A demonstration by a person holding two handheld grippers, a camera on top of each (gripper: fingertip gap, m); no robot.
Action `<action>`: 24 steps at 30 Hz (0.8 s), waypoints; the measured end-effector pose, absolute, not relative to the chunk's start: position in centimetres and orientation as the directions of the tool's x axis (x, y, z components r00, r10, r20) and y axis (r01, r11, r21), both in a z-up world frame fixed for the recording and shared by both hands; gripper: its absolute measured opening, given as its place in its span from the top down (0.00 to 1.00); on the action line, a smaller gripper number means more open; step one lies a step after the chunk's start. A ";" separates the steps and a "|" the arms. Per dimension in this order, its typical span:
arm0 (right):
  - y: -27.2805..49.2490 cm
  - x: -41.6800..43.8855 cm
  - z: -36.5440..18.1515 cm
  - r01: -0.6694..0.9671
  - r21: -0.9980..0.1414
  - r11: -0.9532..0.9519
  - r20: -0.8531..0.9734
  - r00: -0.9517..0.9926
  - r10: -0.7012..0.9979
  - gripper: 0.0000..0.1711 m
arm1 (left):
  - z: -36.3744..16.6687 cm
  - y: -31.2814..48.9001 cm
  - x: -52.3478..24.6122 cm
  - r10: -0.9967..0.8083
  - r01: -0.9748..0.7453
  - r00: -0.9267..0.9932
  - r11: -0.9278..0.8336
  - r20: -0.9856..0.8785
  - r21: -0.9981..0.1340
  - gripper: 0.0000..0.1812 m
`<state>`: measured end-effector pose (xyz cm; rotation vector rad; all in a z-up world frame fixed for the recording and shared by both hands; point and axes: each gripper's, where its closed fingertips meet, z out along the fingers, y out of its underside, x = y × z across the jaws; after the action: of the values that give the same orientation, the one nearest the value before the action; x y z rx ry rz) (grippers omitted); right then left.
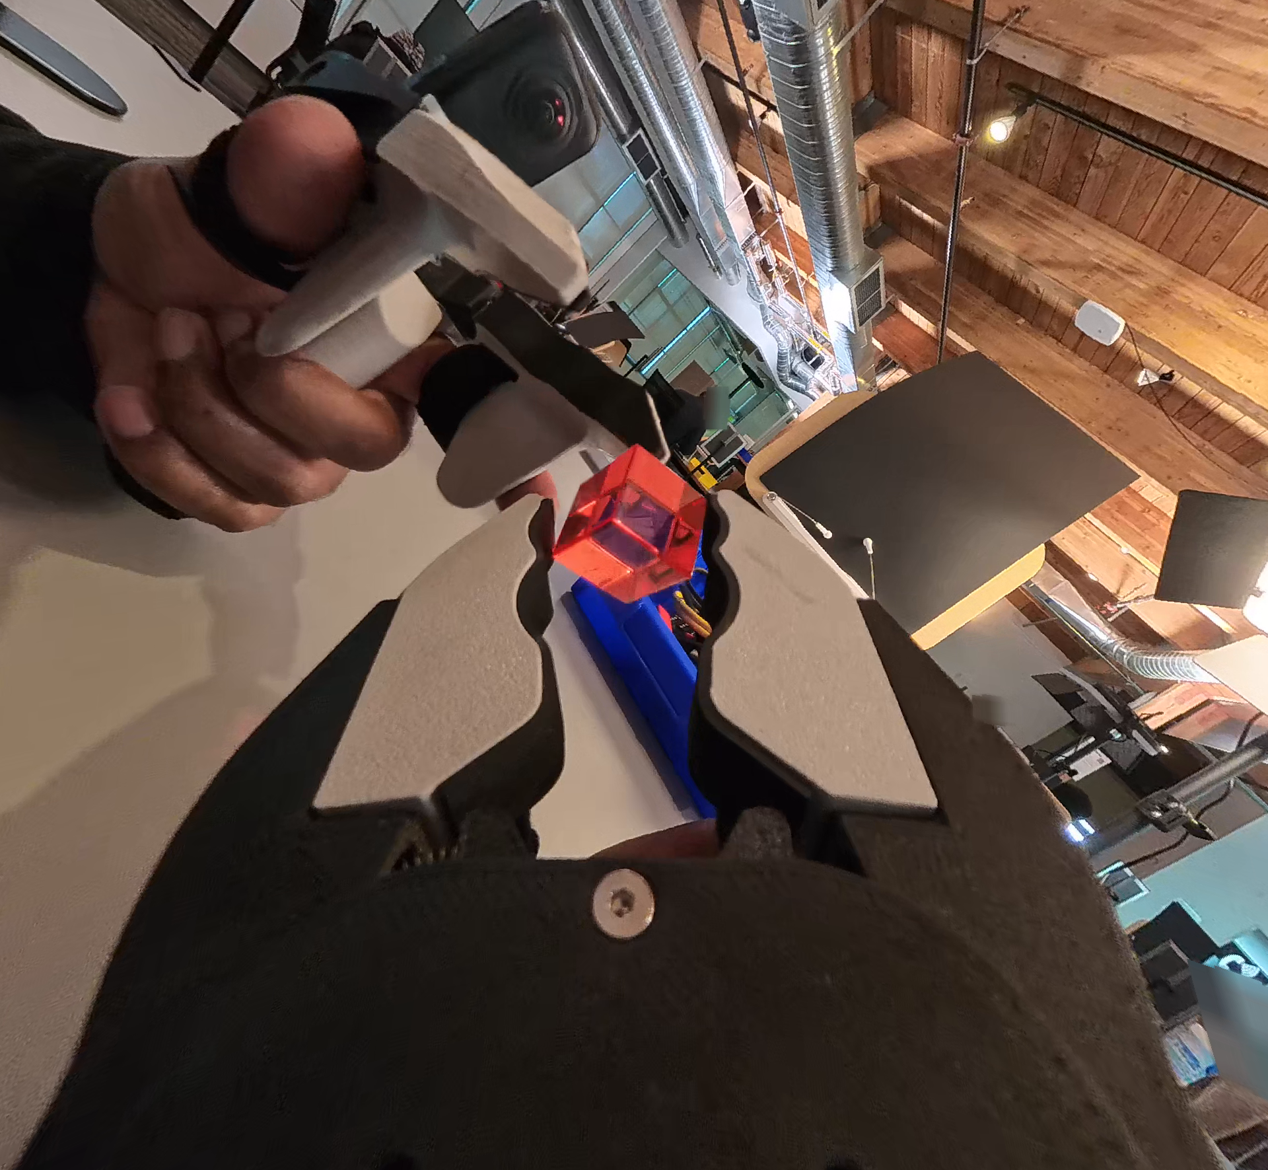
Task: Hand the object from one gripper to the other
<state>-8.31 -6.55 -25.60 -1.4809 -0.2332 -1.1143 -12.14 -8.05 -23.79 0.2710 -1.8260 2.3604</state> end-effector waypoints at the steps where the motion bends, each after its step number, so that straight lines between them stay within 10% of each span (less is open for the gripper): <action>1: -6.6 -8.3 -25.5 0.699 -0.662 -0.271 0.730 0.519 -0.444 0.76 | -23.6 -7.9 -11.9 -0.003 -0.227 -0.972 -0.264 0.236 -0.937 0.74; 17: -5.9 -10.9 -25.4 0.728 -0.673 -0.134 0.718 0.598 -0.356 0.76 | -26.2 -9.2 -12.0 0.026 -0.313 -0.950 -0.127 0.312 -0.941 0.82; 24: -6.7 -9.1 -24.8 0.724 -0.656 -0.211 0.722 0.521 -0.455 0.76 | -25.7 -7.4 -8.1 -0.303 -0.121 -0.938 -0.165 0.167 -0.979 0.82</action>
<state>-9.09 -6.75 -24.82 -1.4151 -0.2518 -1.0970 -8.12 -7.37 -25.69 0.5383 -2.1034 2.4366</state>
